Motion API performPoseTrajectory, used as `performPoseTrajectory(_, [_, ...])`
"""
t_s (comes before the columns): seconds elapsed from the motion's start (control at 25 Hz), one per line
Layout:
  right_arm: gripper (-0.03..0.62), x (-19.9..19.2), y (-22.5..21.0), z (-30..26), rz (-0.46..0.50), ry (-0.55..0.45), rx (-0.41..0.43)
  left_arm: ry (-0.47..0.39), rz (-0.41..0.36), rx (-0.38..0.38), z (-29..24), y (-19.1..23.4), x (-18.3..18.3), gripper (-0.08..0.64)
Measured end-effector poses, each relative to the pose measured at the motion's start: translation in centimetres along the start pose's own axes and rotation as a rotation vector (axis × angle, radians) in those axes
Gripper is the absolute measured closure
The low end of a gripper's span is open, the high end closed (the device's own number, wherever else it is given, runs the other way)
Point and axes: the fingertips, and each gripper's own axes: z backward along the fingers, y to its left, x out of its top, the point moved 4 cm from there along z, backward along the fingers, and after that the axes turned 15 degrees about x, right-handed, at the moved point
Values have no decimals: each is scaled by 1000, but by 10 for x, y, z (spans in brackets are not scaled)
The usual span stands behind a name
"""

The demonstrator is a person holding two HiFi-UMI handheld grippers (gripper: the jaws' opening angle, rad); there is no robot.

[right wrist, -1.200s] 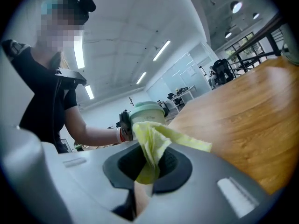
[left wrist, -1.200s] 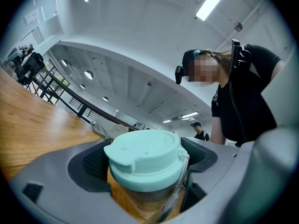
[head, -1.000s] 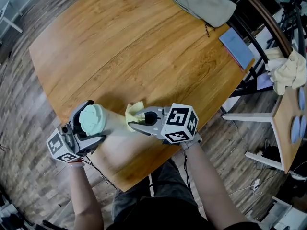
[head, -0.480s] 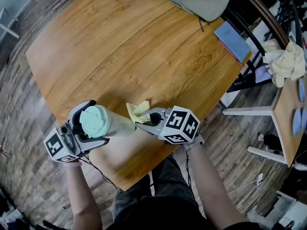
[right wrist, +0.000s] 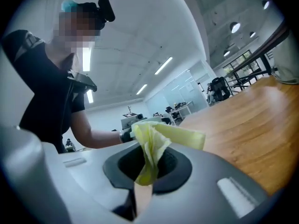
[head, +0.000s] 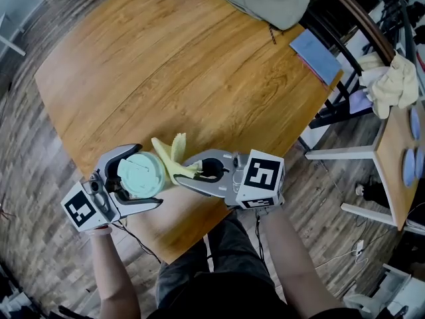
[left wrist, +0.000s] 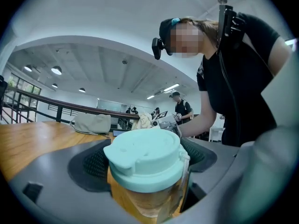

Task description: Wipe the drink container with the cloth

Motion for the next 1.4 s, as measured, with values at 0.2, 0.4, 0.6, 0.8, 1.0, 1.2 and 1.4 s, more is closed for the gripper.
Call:
performPoseTrajectory(0.2, [568, -2, 4, -4, 15, 38, 25, 46, -48, 47, -7, -8, -1, 95])
performPoseTrajectory(0.4, [568, -8, 13, 1, 6, 50, 33, 41, -67, 167, -4, -24, -4, 95])
performPoseTrajectory(0.6, [568, -14, 9, 9, -20, 42, 18, 49, -79, 263, -9, -27, -9, 95])
performPoseTrajectory(0.8, [568, -18, 21, 16, -12, 36, 30, 76, -50, 421, -7, -44, -14, 95])
performPoseTrajectory(1.0, [568, -19, 16, 22, -8, 57, 36, 24, 5, 669, -5, -49, -12, 95])
performPoseTrajectory(1.2, [568, -19, 11, 35, 21, 94, 48, 20, -2, 934, -17, -61, -10, 94])
performPoseTrajectory(1.4, [568, -17, 4, 44, 27, 105, 50, 2, 44, 1173, -22, -59, -4, 92])
